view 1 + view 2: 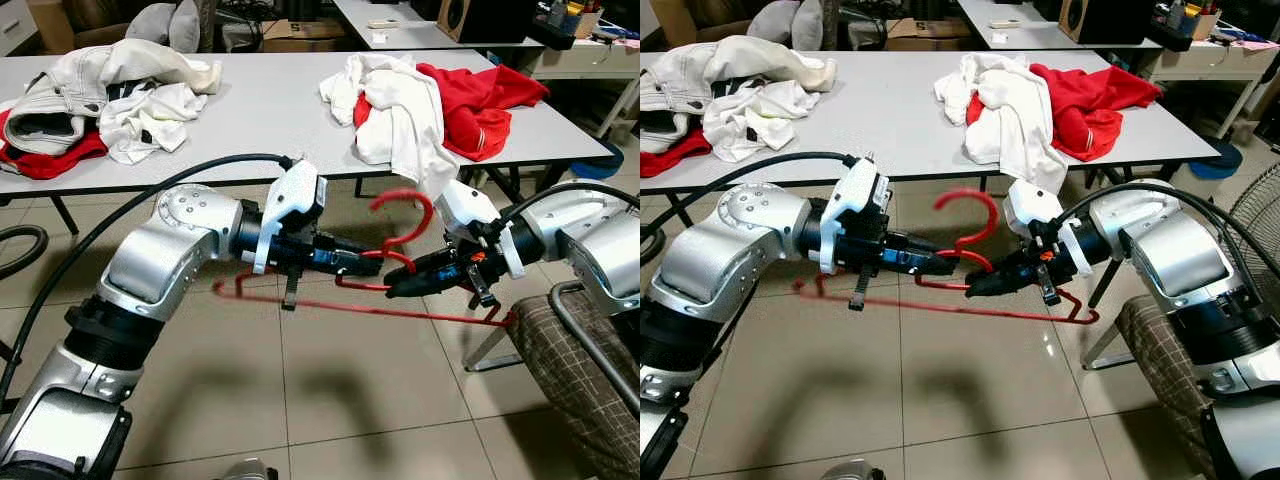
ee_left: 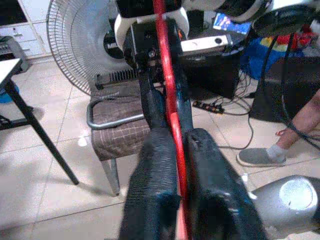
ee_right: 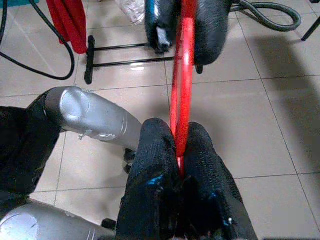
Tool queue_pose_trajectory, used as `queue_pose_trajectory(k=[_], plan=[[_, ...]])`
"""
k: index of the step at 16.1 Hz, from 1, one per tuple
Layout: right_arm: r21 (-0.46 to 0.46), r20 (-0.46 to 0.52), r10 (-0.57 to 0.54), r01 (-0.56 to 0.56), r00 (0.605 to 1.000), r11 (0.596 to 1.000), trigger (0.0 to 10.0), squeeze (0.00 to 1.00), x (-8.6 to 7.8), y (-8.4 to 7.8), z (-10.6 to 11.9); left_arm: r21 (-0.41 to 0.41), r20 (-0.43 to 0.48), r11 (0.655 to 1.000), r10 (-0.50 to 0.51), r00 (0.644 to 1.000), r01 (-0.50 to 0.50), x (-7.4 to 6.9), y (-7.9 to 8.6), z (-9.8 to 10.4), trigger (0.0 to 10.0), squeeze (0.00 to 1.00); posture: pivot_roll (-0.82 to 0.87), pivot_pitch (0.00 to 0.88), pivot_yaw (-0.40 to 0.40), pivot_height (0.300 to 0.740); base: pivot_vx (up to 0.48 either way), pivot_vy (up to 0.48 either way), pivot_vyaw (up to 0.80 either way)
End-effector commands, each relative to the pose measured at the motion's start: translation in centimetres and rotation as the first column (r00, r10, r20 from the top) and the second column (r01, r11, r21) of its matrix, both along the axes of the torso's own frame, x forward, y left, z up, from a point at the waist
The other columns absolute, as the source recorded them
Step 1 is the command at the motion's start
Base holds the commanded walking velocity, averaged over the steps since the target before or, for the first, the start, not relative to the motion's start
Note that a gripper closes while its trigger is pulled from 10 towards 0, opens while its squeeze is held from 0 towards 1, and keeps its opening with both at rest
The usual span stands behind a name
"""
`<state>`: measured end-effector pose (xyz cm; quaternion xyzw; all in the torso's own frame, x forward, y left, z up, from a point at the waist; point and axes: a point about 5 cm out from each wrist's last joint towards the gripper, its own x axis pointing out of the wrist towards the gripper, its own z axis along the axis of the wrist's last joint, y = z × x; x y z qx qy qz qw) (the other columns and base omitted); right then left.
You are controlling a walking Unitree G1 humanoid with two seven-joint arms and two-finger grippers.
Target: Hang hanger
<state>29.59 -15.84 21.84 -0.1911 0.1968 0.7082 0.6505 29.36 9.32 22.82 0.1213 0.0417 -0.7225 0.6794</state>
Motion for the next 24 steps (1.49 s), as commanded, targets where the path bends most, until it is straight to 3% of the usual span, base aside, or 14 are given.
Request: queue_pose_trajectory(k=[1,2,3,5,8,10,12,13,14,15,17,19,23,24], plan=[[0.004,0.026,0.02,-0.021,0.999,1.0,0.0,0.0,-0.1,-0.2,0.8,-0.019,0.013,1.0,-0.012,1.0,0.013,0.0,0.3,1.2,10.0,1.0,-0.04,0.0,-0.013,0.74,0.0,0.0,0.0],[0.001,0.02,0.014,-0.014,1.0,1.0,0.0,0.0,-0.2,-0.4,0.8,-0.048,0.023,0.999,-0.017,1.0,0.018,0.0,0.4,1.5,10.0,1.0,-0.05,0.0,-0.012,0.74,0.0,0.0,0.0],[-0.002,0.014,0.004,-0.003,1.0,1.0,0.0,0.0,-0.3,-0.7,0.6,-0.087,0.016,0.996,-0.023,1.0,0.024,0.0,0.6,2.0,10.0,0.82,-0.05,0.0,-0.004,0.74,0.0,0.0,0.0],[-0.006,0.005,-0.008,0.008,1.0,1.0,0.0,0.0,-0.6,-1.1,0.4,-0.131,-0.004,0.99,-0.045,0.999,0.044,-0.2,1.0,2.8,10.0,0.0,-0.05,0.0,-0.002,0.74,0.0,0.0,0.0],[0.035,-0.005,-0.14,0.14,0.99,0.989,0.0,0.0,-1.7,-2.5,-1.2,-0.11,-0.033,0.993,0.038,0.999,-0.041,-0.3,2.9,2.2,10.0,0.0,-0.04,0.0,-0.027,0.74,0.0,0.0,0.0],[0.111,-0.007,-0.37,0.369,0.929,0.923,0.0,0.0,-2.5,-4.1,-3.7,-0.112,-0.061,0.956,0.267,0.962,-0.273,0.2,5.3,1.1,10.0,0.0,-0.03,0.0,-0.024,0.74,0.0,0.0,0.0],[0.133,-0.005,-0.559,0.555,0.829,0.821,0.0,0.0,-3.2,-4.8,-5.7,-0.086,-0.034,0.861,0.5,0.865,-0.501,0.6,6.7,-0.9,10.0,0.0,-0.03,0.0,-0.006,0.74,0.0,0.0,0.0],[0.133,0.01,-0.691,0.684,0.722,0.717,4.7,0.0,-3.5,-5.0,-7.4,-0.054,-0.059,0.775,0.626,0.777,-0.629,0.2,7.0,-3.5,10.0,0.0,-0.04,0.0,0.0,0.74,0.0,0.0,0.0],[0.138,0.004,-0.74,0.733,0.672,0.666,6.7,0.0,-3.8,-5.0,-8.2,-0.042,-0.076,0.737,0.671,0.738,-0.675,-0.2,7.0,-4.7,10.0,0.0,-0.04,0.0,0.0,0.74,0.0,0.0,0.0],[0.194,-0.013,-0.847,0.832,0.531,0.519,10.0,0.0,-4.1,-4.6,-9.2,-0.056,-0.091,0.602,0.791,0.605,-0.796,-0.8,7.1,-6.9,10.0,0.0,-0.03,0.0,-0.008,0.74,0.0,0.0,0.0],[0.237,-0.04,-0.934,0.911,0.356,0.337,10.0,0.0,-4.7,-4.4,-10.4,-0.024,-0.095,0.453,0.886,0.453,-0.891,-1.2,7.2,-9.5,10.0,0.0,-0.03,0.0,0.0,0.74,0.0,0.0,0.0],[0.246,-0.017,-0.996,0.966,0.087,0.08,10.0,0.0,-5.1,-5.6,-11.6,-0.002,-0.051,0.377,0.925,0.377,-0.926,-1.3,7.4,-11.2,10.0,0.0,-0.04,0.0,0.003,0.74,0.0,0.0,0.0],[0.322,-0.11,-0.989,0.937,-0.104,-0.134,10.0,0.0,-5.6,-5.2,-11.4,-0.018,-0.023,0.305,0.952,0.305,-0.952,-1.5,7.5,-12.0,10.0,0.0,-0.05,0.0,0.013,0.74,0.0,0.31,0.0],[0.334,-0.101,-0.993,0.938,-0.066,-0.096,10.0,0.0,-5.5,-4.7,-10.9,-0.028,-0.022,0.294,0.955,0.295,-0.955,-0.9,7.3,-11.6,10.0,0.0,-0.05,0.0,0.02,0.74,0.0,0.45,0.0]])
